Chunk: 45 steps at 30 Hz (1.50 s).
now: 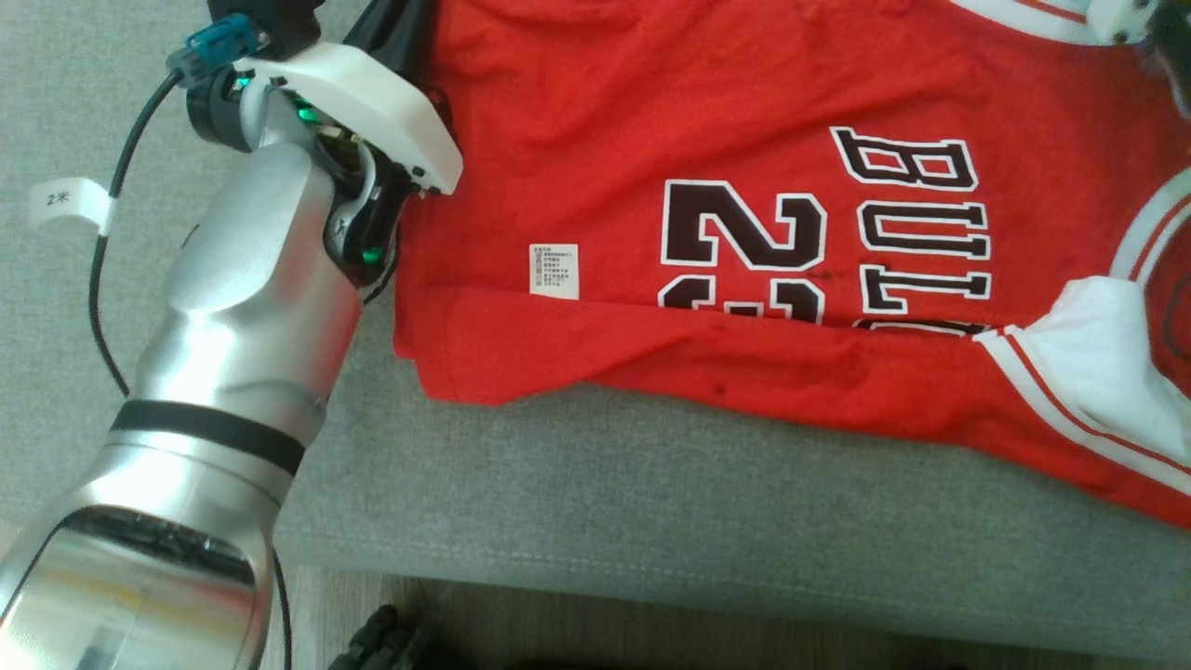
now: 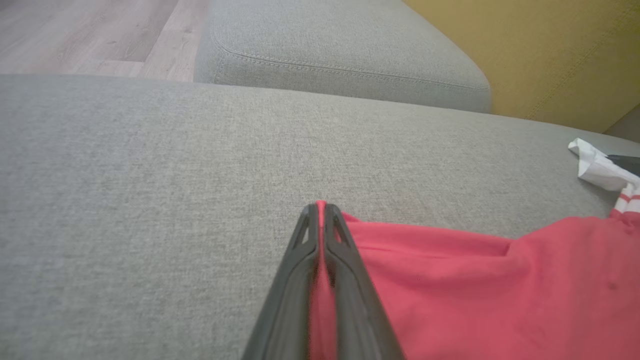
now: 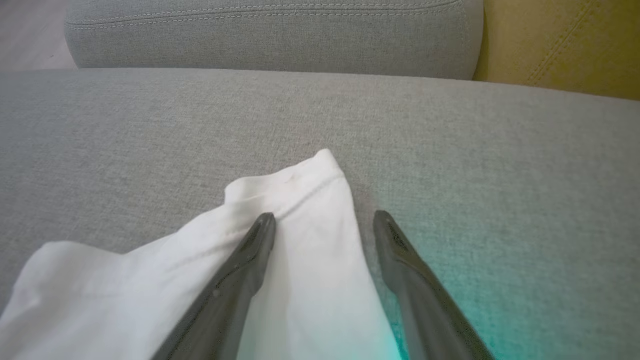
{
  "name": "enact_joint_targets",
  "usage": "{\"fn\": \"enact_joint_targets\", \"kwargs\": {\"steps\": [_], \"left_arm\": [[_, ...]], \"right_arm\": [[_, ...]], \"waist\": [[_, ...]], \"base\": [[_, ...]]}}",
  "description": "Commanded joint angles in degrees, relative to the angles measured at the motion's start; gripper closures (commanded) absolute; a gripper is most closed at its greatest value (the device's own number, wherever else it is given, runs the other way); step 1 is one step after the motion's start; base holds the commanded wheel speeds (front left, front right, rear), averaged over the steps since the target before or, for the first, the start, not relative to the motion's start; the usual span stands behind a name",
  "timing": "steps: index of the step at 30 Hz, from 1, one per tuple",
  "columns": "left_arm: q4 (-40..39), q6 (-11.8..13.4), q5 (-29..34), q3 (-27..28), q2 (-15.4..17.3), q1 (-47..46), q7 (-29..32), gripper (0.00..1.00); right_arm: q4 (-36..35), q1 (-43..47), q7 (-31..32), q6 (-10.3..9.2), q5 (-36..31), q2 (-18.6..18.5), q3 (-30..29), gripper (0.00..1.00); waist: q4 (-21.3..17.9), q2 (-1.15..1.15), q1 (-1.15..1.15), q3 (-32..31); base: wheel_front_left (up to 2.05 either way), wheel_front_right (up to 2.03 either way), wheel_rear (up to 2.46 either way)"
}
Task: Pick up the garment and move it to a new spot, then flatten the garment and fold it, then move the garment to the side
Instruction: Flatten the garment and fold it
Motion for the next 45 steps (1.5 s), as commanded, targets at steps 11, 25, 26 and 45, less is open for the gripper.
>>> {"fn": "enact_joint_targets", "kwargs": {"steps": [11,25,26,45], "left_arm": [[-1.81,-0.35,-4.15,-0.15,3.8,-3.02,-1.14,1.0],[-6.65,-0.35,-10.29,3.55,7.2,0.46,-1.24,1.0],[-7.68,-0.35,-11.59,3.66,7.57,1.51,-1.24,1.0],[-27.56,2.43,-21.69,8.32,15.81,25.36,-1.26,1.0]], "right_arm": [[0.84,-4.08,-8.42,0.37,2.95,-1.73,-0.38,1.0],[-5.94,-0.47,-16.08,0.37,10.96,-2.39,5.25,1.0],[-7.64,0.9,-16.2,0.37,11.86,-2.76,6.18,1.0],[-53.03,51.81,-14.44,0.37,18.21,2.47,-7.49,1.0]], "waist": [[-0.17,0.0,0.0,-0.67],[-2.9,0.0,0.0,-3.51],[-3.16,0.0,0.0,-3.75],[-7.89,0.0,0.0,-9.34]], "base": [[0.0,0.0,0.0],[0.0,0.0,0.0],[0.0,0.0,0.0],[0.0,0.0,0.0]]}}
